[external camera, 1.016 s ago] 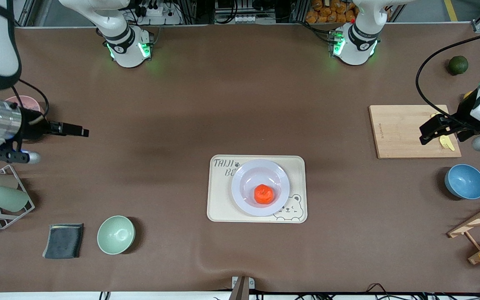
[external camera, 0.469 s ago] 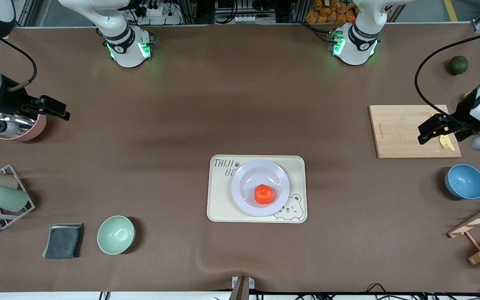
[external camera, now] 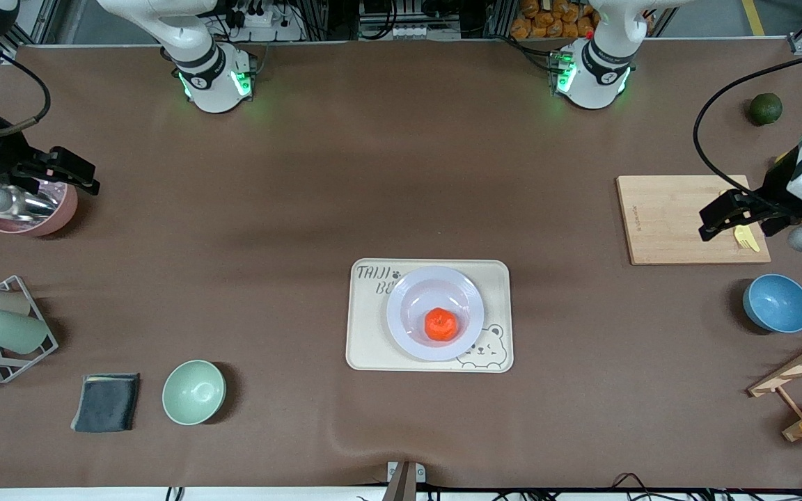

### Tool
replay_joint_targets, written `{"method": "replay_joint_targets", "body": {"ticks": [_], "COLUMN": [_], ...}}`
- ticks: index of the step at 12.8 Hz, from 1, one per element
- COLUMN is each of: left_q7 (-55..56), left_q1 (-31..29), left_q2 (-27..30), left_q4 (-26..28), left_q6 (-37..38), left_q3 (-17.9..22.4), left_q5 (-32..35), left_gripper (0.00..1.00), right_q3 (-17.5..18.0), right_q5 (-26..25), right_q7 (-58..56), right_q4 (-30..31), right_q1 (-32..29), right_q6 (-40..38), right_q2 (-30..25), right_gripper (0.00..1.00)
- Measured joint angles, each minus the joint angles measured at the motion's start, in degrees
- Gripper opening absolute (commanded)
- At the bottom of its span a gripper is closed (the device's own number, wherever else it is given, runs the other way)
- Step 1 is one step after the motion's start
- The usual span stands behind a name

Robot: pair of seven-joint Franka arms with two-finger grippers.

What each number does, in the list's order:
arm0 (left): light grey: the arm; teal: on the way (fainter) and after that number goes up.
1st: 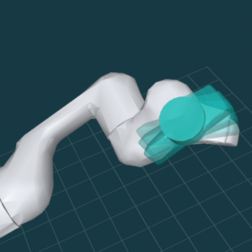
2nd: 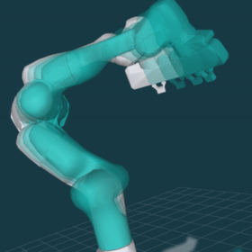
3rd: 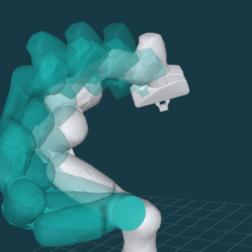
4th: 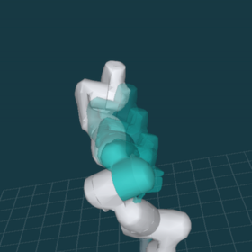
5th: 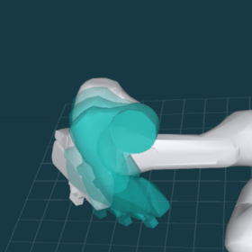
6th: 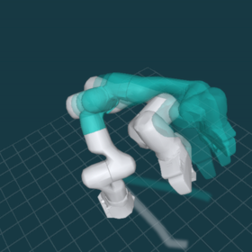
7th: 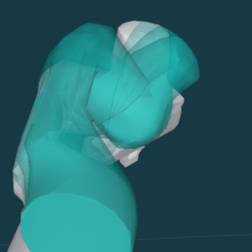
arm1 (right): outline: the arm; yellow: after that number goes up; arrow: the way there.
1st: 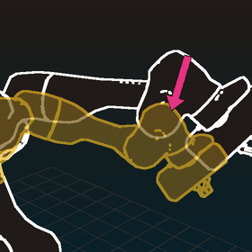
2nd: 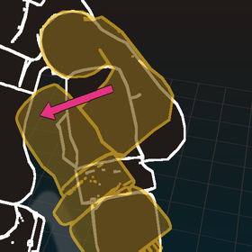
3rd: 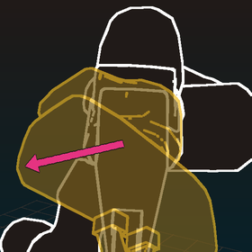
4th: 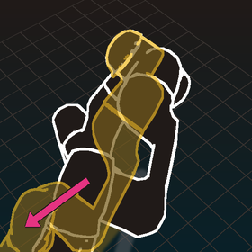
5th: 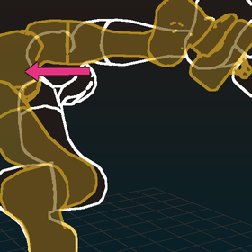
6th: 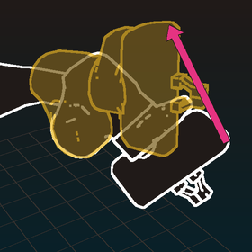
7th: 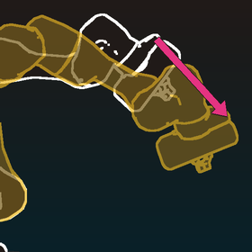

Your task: Place orange and plate with both arms

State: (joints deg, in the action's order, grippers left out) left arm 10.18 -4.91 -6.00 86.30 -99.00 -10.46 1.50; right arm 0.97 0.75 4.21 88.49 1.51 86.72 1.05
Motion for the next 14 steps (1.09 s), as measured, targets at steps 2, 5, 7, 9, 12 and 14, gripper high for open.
{"method": "replay_joint_targets", "body": {"ticks": [2, 5, 7, 9, 12, 14], "left_q7": [0.0, 0.0, 0.0, 0.0, 0.0, 0.0], "left_q1": [0.09, 0.26, 0.31, 0.31, 0.31, 0.31], "left_q2": [0.01, 0.01, 0.01, 0.01, 0.04, 0.15], "left_q4": [-0.03, -0.03, -0.03, -0.03, -0.57, -0.94], "left_q6": [0.0, 0.04, 0.24, 0.38, 1.23, 1.68], "left_q3": [-0.07, -0.19, -0.23, -0.23, -0.22, -0.22], "left_q5": [0.0, 0.0, 0.0, 0.0, 0.0, 0.0], "left_gripper": [1.0, 1.0, 1.0, 1.0, 1.0, 1.0], "right_q3": [0.06, 0.06, 0.1, 0.12, 0.15, 0.14], "right_q5": [-0.02, -0.03, -0.03, -0.03, -0.08, -0.16], "right_q7": [0.0, 0.0, 0.0, 0.0, 0.0, 0.0], "right_q4": [-0.31, -0.69, -1.04, -1.08, -1.34, -1.53], "right_q1": [0.0, -0.02, -0.02, -0.02, -0.02, -0.02], "right_q6": [-0.3, -1.77, -2.2, -2.21, -2.21, -2.24], "right_q2": [0.0, 0.0, 0.0, 0.0, 0.0, 0.0], "right_gripper": [1.0, 1.0, 1.0, 1.0, 1.0, 1.0]}}
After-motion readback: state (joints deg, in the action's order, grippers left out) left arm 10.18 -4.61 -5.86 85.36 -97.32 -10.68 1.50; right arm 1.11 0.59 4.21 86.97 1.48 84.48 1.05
